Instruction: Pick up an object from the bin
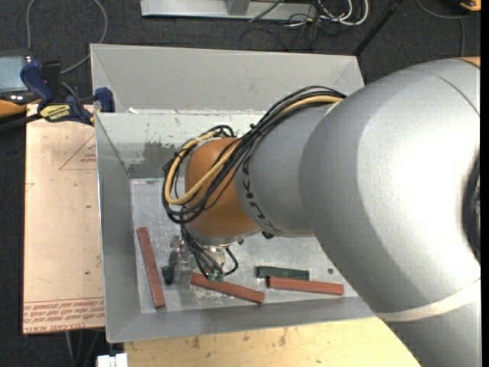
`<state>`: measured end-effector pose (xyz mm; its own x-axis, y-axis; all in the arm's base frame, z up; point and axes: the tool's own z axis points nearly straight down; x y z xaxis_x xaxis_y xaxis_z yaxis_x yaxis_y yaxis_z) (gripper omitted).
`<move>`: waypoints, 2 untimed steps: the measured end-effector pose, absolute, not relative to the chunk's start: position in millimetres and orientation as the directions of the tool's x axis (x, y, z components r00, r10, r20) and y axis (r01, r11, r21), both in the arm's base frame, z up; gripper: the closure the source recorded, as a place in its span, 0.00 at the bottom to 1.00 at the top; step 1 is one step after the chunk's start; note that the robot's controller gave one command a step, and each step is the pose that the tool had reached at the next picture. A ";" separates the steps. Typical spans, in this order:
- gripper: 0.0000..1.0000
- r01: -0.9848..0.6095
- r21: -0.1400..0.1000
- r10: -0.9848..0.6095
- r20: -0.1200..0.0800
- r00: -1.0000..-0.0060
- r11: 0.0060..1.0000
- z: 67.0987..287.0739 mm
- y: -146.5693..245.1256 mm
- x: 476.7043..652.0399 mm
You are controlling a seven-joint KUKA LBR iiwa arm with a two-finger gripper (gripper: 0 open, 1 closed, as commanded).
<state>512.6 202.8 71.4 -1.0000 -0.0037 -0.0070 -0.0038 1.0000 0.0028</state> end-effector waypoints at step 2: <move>1.00 -0.009 0.004 -0.008 -0.009 -1.000 1.000 188.4 204.2 515.8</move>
Offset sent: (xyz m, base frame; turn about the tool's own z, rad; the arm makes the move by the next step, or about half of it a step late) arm 0.0001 -0.0001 0.0242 0.0000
